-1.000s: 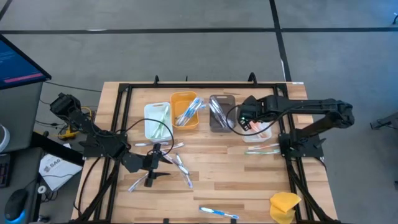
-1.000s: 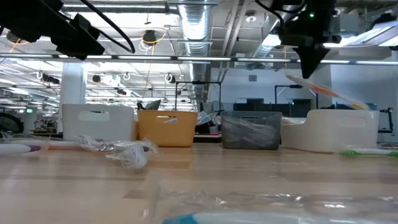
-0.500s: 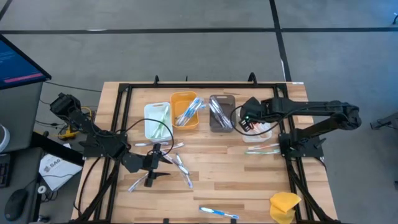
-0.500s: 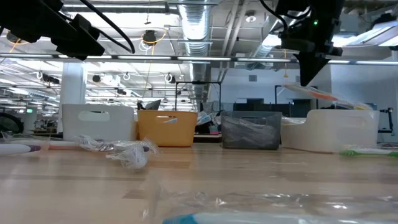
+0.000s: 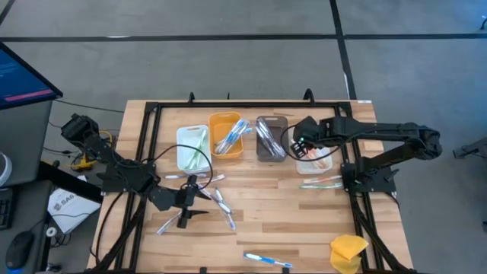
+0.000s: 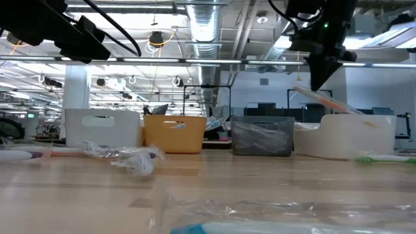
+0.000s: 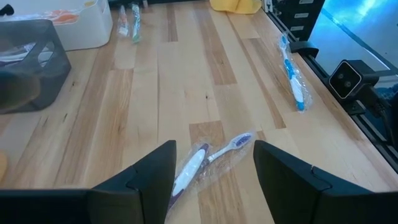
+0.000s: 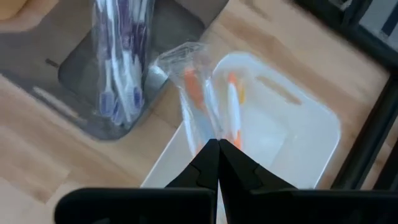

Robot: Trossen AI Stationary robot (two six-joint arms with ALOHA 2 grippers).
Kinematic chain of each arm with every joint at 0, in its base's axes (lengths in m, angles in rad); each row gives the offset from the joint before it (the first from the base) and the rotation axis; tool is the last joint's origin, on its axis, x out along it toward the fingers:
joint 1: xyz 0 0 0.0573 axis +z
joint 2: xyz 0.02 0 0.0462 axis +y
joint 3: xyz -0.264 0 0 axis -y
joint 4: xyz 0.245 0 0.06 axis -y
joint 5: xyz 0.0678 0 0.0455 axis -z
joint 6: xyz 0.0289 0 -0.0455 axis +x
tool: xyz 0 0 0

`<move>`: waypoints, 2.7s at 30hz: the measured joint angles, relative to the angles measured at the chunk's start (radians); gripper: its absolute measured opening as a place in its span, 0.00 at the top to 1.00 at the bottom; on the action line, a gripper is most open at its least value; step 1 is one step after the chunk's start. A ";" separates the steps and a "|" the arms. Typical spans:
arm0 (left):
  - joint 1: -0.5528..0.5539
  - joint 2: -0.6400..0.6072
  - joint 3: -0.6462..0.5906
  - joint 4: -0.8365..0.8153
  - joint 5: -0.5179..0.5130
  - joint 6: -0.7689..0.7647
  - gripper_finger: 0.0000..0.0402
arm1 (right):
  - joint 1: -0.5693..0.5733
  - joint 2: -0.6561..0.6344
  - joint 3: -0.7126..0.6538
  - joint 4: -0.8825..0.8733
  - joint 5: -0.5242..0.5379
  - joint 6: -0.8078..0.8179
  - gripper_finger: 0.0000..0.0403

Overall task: Pick & Place Toothbrushes
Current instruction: Put the middle orange toothbrush into the right white bin

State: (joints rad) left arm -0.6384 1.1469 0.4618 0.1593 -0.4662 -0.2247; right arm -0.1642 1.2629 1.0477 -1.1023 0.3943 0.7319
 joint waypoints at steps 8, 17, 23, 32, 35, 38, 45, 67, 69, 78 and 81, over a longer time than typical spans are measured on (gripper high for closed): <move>-0.002 0.000 0.000 -0.003 0.000 -0.020 0.48 | -0.001 0.000 -0.054 -0.025 -0.005 0.054 1.00; -0.002 0.000 0.000 -0.003 0.000 -0.019 0.48 | -0.025 0.000 -0.130 0.022 -0.005 0.063 1.00; -0.002 0.000 0.000 -0.003 0.000 -0.018 0.48 | -0.059 0.000 -0.138 0.038 -0.010 0.057 1.00; -0.002 0.000 0.000 -0.004 0.000 -0.017 0.48 | -0.075 0.001 -0.138 0.061 -0.054 0.054 1.00; -0.002 0.000 0.000 -0.005 0.000 -0.017 0.48 | -0.075 0.001 -0.138 0.067 -0.055 0.054 1.00; -0.002 0.000 0.000 -0.006 0.000 -0.017 0.48 | -0.075 0.001 -0.138 0.076 -0.053 0.051 1.00; -0.002 0.000 0.000 -0.008 0.000 -0.017 0.48 | -0.075 0.001 -0.138 0.098 -0.047 0.027 1.00; -0.002 0.000 0.000 -0.010 0.000 -0.016 0.48 | -0.136 0.002 -0.298 0.226 -0.054 0.017 1.00; -0.002 0.000 0.000 -0.010 0.000 -0.016 0.48 | -0.140 0.002 -0.300 0.228 -0.055 0.011 1.00; -0.002 0.000 0.000 -0.010 0.000 -0.016 0.48 | -0.140 0.002 -0.300 0.286 -0.058 -0.001 1.00; -0.002 0.000 0.000 -0.010 0.000 -0.016 0.48 | -0.139 0.002 -0.300 0.286 -0.058 0.001 1.00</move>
State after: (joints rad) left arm -0.6403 1.1469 0.4618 0.1497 -0.4664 -0.2409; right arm -0.3031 1.2648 0.7475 -0.8165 0.3367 0.7326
